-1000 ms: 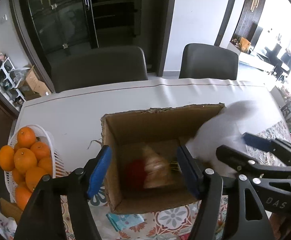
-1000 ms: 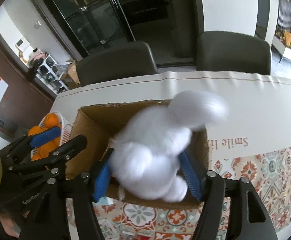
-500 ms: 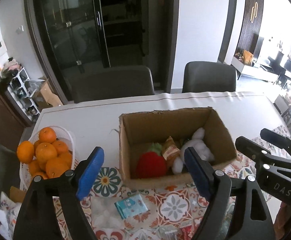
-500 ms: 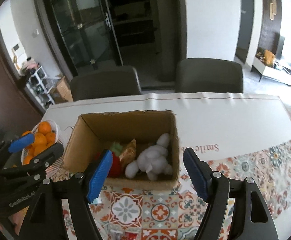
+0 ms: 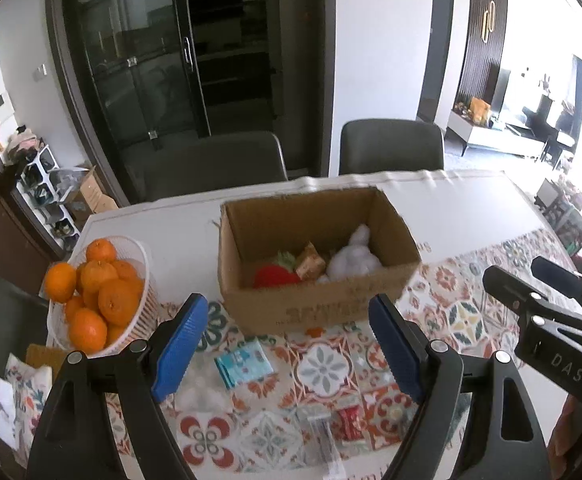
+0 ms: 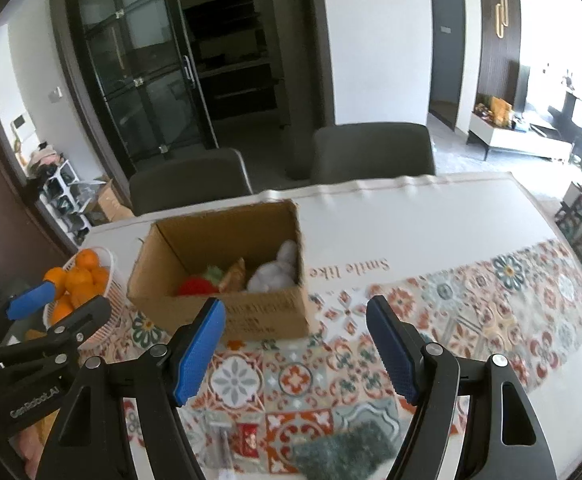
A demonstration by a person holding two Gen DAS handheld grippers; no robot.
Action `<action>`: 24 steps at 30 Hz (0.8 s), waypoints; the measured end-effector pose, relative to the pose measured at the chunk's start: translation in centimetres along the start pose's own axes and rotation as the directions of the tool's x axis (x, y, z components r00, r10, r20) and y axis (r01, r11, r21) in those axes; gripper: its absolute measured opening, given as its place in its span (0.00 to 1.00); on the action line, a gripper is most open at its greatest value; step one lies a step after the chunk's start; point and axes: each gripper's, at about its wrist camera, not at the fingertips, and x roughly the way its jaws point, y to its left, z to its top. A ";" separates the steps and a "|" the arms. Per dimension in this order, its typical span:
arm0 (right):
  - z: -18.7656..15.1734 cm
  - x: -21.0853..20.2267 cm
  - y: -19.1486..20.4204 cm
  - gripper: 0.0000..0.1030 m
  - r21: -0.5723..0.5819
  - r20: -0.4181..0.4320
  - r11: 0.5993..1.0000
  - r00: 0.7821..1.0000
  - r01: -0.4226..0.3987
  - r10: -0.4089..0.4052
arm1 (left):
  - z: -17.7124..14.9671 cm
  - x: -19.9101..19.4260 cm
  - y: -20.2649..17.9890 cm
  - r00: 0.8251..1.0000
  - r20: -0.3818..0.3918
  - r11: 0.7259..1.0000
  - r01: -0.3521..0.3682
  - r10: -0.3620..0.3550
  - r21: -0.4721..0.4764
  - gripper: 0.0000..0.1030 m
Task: Organize soft objects
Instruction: 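Withdraw from the box and bring the open right tool around the dark green fuzzy plush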
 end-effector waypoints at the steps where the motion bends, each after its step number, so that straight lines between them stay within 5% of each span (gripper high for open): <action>1: -0.4 -0.1 -0.2 0.72 0.004 -0.004 1.000 1.000 0.006 -0.006 | -0.5 -0.1 -0.2 1.000 -0.006 1.000 0.003 -0.003 0.003 0.80; 14: -7.1 0.7 -3.1 0.72 0.065 -0.119 0.996 0.991 0.063 -0.054 | -7.4 2.2 -2.0 0.984 -0.174 0.999 0.038 -0.041 -0.024 0.80; 24: -12.7 4.8 -4.3 0.72 0.092 -0.272 0.993 0.961 0.076 -0.049 | -12.9 6.4 -2.4 0.944 -0.328 0.999 0.021 -0.034 -0.042 0.80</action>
